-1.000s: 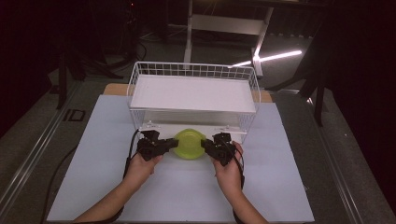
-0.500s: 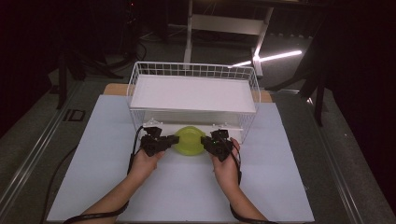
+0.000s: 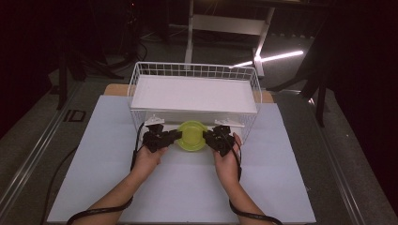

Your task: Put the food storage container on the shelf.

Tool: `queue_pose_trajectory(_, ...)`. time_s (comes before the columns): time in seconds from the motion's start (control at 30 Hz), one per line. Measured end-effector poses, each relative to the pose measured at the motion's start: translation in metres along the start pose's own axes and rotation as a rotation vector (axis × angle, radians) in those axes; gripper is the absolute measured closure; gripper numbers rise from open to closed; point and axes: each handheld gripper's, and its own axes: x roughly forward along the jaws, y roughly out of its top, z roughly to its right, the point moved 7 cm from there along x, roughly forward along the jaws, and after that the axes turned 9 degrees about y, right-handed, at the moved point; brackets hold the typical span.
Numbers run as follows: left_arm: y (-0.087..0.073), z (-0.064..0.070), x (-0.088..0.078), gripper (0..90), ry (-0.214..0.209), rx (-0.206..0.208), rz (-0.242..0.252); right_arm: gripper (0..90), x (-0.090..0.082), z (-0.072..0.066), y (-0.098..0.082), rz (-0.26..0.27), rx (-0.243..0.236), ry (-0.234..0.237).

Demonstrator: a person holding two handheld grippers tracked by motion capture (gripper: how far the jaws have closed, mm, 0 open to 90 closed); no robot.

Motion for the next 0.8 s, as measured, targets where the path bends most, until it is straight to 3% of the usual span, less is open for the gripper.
queue_pose_trajectory(0.13,0.004,-0.005,0.004,73.5,0.027,-0.001,0.017,72.0,0.003,-0.001,0.003,0.015,-0.053,-0.014)
queue_pose_trajectory(0.23,0.006,-0.005,0.007,72.2,0.044,-0.007,0.024,70.0,0.006,0.000,0.005,0.024,-0.065,-0.031)
queue_pose_trajectory(0.37,0.009,-0.006,0.010,68.5,0.048,0.006,0.040,69.5,0.008,0.003,0.006,0.030,-0.051,-0.050)
queue_pose_trajectory(0.4,0.010,-0.007,0.014,68.5,0.094,0.046,0.047,69.6,0.009,0.005,0.007,0.030,-0.047,-0.058)
queue_pose_trajectory(0.5,0.013,-0.007,0.019,65.9,0.121,0.032,0.051,69.2,0.016,0.009,0.008,0.031,-0.037,-0.073)
queue_pose_trajectory(0.53,0.014,-0.009,0.020,65.5,0.129,0.045,0.057,69.2,0.018,0.010,0.009,0.031,-0.039,-0.077)
queue_pose_trajectory(0.63,0.015,-0.011,0.022,64.4,0.106,0.040,0.068,69.2,0.020,0.011,0.011,0.039,-0.042,-0.087)
queue_pose_trajectory(0.7,0.013,-0.011,0.021,62.2,0.109,-0.001,0.066,68.5,0.020,0.011,0.011,0.044,-0.045,-0.089)
queue_pose_trajectory(0.8,0.013,-0.011,0.018,60.9,0.113,0.012,0.072,65.0,0.020,0.011,0.011,0.046,-0.044,-0.085)
